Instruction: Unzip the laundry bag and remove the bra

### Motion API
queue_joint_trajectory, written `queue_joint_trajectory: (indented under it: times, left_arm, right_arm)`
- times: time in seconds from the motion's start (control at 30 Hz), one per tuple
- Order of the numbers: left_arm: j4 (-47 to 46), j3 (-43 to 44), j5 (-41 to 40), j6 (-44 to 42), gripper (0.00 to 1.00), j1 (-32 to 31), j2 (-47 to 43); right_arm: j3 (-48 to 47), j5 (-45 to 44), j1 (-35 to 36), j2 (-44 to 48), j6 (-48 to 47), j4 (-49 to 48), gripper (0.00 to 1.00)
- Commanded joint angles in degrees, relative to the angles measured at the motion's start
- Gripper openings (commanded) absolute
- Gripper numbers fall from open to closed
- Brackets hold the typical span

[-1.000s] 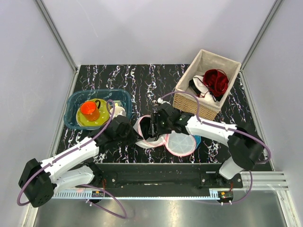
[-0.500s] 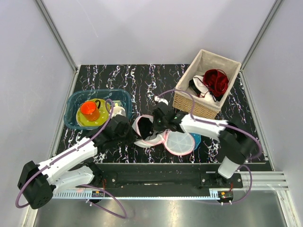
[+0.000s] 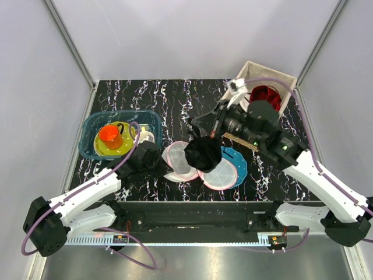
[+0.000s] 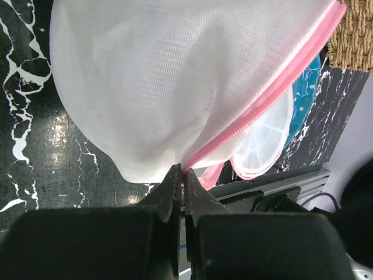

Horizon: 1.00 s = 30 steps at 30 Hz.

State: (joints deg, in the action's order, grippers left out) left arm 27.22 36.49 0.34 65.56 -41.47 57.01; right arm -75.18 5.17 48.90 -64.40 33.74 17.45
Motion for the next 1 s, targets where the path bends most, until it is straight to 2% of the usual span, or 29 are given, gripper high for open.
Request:
queue_joint_trajectory:
  times: [0.0, 0.03, 0.2, 0.4, 0.53, 0.7, 0.73, 0.77, 0.8, 0.83, 0.9, 0.97]
  left_arm:
    - [-2.5, 0.5, -0.6, -1.1, 0.00, 0.4, 0.3]
    - [-3.0, 0.6, -0.6, -1.2, 0.00, 0.4, 0.8]
    - [-3.7, 4.3, 1.1, -2.5, 0.00, 0.4, 3.5]
    - [-1.1, 13.7, -0.1, -6.7, 0.00, 0.4, 7.8]
    - [0.6, 21.9, -0.2, -10.4, 0.00, 1.0, 12.1]
    - [2.2, 32.9, 1.1, -14.8, 0.00, 3.4, 18.9]
    - [2.7, 37.4, 1.1, -15.5, 0.00, 3.8, 20.1]
    - [3.4, 39.4, 0.9, -16.9, 0.00, 4.6, 21.2]
    - [4.7, 41.4, 1.0, -17.6, 0.00, 5.1, 23.3]
    - [5.1, 45.5, 0.8, -18.3, 0.00, 5.6, 24.4]
    - [7.1, 49.9, -0.2, -19.9, 0.00, 7.1, 27.8]
    - [10.4, 57.3, -7.0, -22.6, 0.00, 7.2, 30.2]
  right_arm:
    - [-8.7, 3.8, -7.2, 1.7, -2.4, 1.5, 0.00]
    - [-10.3, 4.3, -11.2, 1.7, -2.6, 1.9, 0.00]
    - [-25.0, -0.3, -19.7, -2.4, -9.6, 7.2, 0.00]
    - [-35.6, 3.4, -36.8, -9.9, -8.7, 8.4, 0.00]
    - [-35.2, 6.5, -47.0, -16.7, -5.3, 8.8, 0.00]
    - [-25.3, 4.3, -56.1, -22.0, -3.4, 7.9, 0.00]
    - [-22.4, 4.6, -56.6, -23.4, -2.5, 7.8, 0.11]
    - [-21.2, 5.3, -56.9, -23.7, -2.1, 7.3, 0.28]
    - [-20.0, 6.0, -56.9, -23.8, -2.2, 7.1, 0.47]
    - [-17.9, 7.0, -56.9, -23.0, -1.7, 6.8, 0.75]
    - [-16.2, 5.5, -56.9, -20.7, -1.6, 6.6, 0.83]
    - [-14.0, 4.5, -56.9, -18.8, -2.0, 6.8, 0.88]
